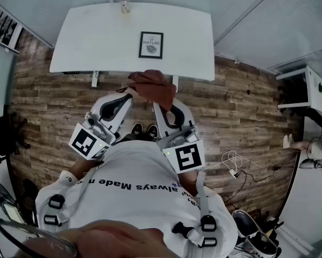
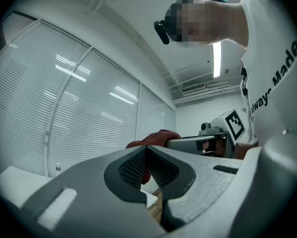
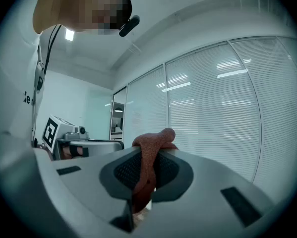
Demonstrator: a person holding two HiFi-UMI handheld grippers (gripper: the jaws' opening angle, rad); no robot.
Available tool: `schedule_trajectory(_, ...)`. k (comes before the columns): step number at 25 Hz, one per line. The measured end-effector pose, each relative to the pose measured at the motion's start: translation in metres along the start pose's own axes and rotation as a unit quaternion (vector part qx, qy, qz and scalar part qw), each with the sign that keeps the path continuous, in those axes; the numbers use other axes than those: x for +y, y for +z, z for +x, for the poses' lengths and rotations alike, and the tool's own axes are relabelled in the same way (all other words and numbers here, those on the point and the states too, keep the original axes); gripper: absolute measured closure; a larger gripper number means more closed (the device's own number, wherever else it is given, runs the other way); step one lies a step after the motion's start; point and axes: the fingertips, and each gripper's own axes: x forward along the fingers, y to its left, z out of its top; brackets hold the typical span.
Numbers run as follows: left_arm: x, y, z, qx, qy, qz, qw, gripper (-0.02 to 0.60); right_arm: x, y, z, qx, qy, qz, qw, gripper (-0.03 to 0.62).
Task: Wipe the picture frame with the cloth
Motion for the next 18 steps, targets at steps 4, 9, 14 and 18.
schedule_trajectory(4,0.009,0.000,-0.003,-0.001,-0.001,-0.002,1.0000,0.580,0.003,-0.001,0.009,-0.001,-0.001,0.002,1.000,0.579)
schedule_trajectory(9,0.020,-0.002,-0.013,-0.005,-0.003,-0.008,1.0000,0.580,0.013,-0.002,0.023,-0.002,0.000,0.012,1.000,0.579)
schedule_trajectory(14,0.035,-0.005,-0.026,-0.006,-0.003,-0.013,0.9999,0.580,0.027,-0.001,0.039,-0.004,-0.001,0.007,1.000,0.579)
schedule_trajectory(18,0.047,-0.005,-0.032,-0.006,-0.004,-0.015,0.9999,0.580,0.034,-0.005,0.050,0.000,-0.003,0.012,1.000,0.579)
